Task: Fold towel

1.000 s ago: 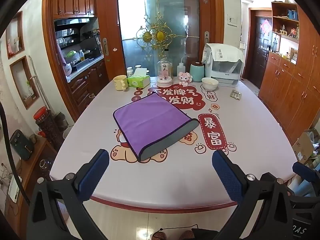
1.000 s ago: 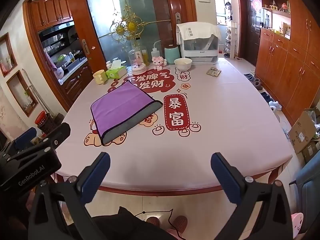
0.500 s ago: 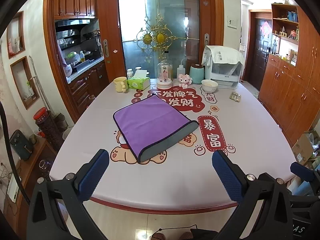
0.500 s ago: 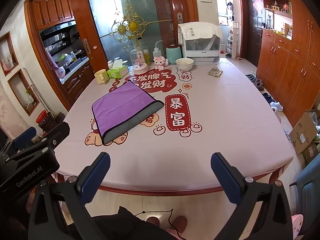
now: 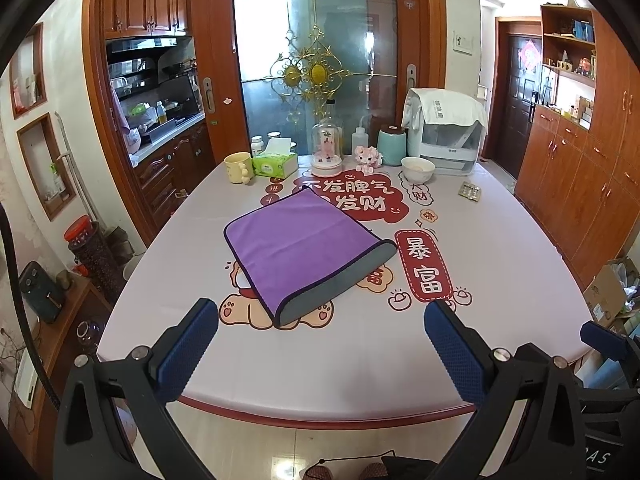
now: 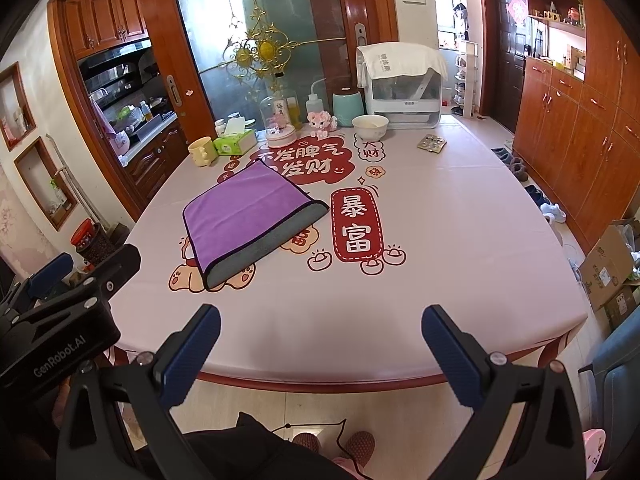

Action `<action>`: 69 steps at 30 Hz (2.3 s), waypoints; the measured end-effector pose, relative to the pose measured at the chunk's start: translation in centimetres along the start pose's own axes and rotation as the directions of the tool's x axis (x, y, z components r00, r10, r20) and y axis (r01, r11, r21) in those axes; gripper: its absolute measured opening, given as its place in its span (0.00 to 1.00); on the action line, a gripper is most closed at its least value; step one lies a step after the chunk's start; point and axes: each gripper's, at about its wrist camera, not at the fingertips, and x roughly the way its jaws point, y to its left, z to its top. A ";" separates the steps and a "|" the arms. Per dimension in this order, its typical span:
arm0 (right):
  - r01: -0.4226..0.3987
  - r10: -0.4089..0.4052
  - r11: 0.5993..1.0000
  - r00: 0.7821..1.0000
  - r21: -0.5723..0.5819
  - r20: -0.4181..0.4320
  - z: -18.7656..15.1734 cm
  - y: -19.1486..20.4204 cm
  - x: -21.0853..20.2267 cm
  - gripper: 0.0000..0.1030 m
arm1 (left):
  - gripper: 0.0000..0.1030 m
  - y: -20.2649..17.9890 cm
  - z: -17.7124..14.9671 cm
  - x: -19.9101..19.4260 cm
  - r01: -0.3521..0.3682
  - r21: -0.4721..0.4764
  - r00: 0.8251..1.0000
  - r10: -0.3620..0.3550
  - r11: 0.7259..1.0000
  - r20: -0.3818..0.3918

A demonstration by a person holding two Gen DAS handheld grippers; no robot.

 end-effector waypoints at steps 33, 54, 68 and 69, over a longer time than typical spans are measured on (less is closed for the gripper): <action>0.125 -0.124 0.991 0.992 0.055 -0.015 -0.2 6.0 0.6 0.98 | 0.99 6.9 -1.1 3.5 0.132 0.050 0.987 -0.127 0.990 -0.096; 0.063 -0.062 0.992 0.998 -0.113 0.014 6.1 4.2 7.7 0.98 | 0.99 6.5 2.0 10.8 0.054 -0.040 0.981 -0.061 0.998 -0.187; -0.061 0.047 0.921 0.998 -0.385 -0.045 12.6 2.2 17.5 0.93 | 0.99 5.9 4.0 19.1 -0.049 -0.167 0.972 0.008 0.985 -0.236; -0.073 0.058 0.910 0.997 -0.407 -0.049 12.8 2.2 18.0 0.93 | 0.99 5.9 4.0 19.7 -0.056 -0.170 0.971 0.014 0.984 -0.239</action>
